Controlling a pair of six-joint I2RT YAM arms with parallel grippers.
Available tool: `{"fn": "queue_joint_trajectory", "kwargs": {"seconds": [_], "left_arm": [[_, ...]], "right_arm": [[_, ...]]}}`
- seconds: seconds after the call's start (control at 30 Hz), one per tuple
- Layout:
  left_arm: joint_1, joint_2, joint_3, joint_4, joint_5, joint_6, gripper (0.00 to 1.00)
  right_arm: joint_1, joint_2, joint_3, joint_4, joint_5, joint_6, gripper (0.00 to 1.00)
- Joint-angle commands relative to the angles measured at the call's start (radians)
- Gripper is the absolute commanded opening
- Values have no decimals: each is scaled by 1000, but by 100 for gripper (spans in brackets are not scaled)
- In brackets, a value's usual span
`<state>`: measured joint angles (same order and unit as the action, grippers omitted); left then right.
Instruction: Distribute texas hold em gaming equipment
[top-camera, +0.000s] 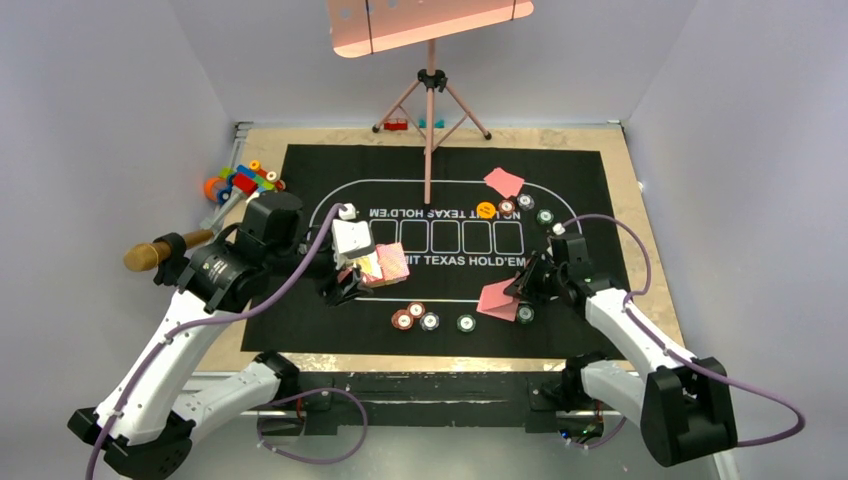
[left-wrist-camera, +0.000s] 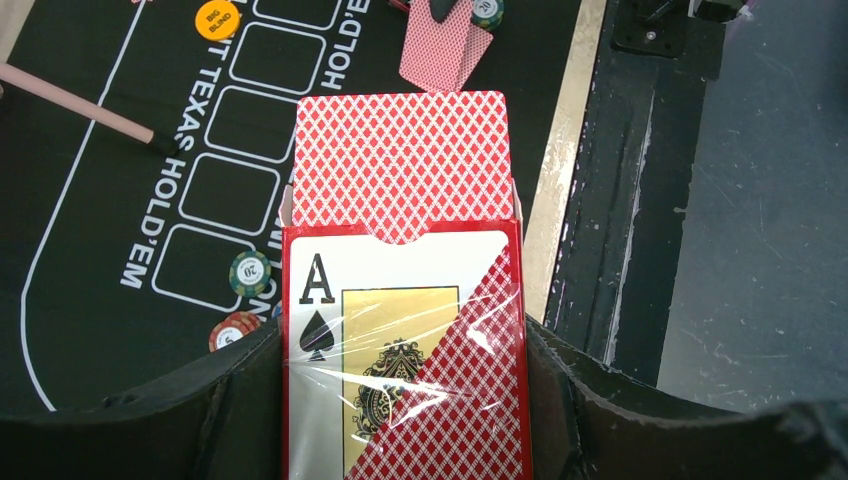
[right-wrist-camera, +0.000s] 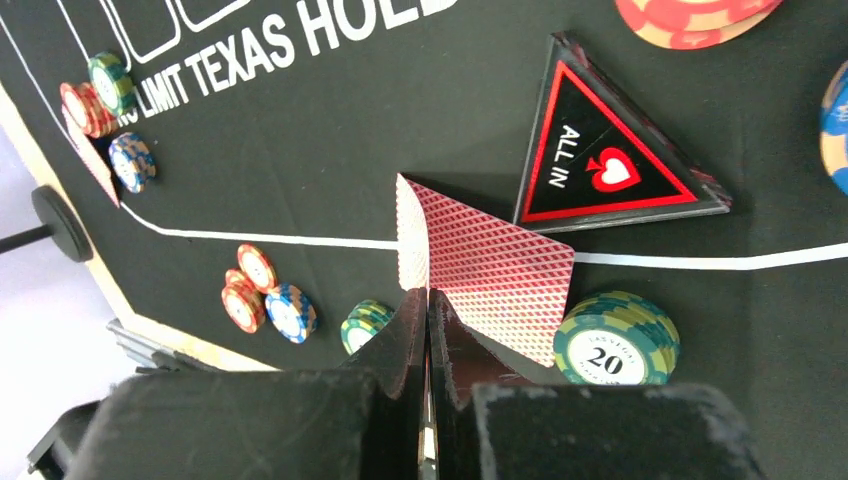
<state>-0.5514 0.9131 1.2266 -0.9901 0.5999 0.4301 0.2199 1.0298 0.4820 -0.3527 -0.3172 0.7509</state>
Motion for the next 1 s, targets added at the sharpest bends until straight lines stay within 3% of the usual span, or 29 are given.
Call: {"fn": "queue_joint_trajectory", "kwargs": {"seconds": [0.0, 0.13, 0.23, 0.53, 0.6, 0.67, 0.97], "left_arm": [[-1, -16, 42, 23, 39, 13, 0], [0, -16, 41, 19, 47, 15, 0], [-1, -16, 40, 20, 51, 13, 0], [-1, -20, 36, 10, 60, 8, 0], [-1, -24, 28, 19, 59, -3, 0], [0, -25, 19, 32, 63, -16, 0], [-1, -62, -68, 151, 57, -84, 0]], "right_arm": [[-6, 11, 8, -28, 104, -38, 1], [-5, -2, 34, -102, 132, -42, 29], [-5, -44, 65, -160, 148, -45, 43], [-4, -138, 308, -308, 149, -68, 65], [0, -152, 335, -235, 11, -50, 78], [29, -155, 357, -133, -130, -1, 84], [350, -26, 525, 251, -321, 189, 91]]}}
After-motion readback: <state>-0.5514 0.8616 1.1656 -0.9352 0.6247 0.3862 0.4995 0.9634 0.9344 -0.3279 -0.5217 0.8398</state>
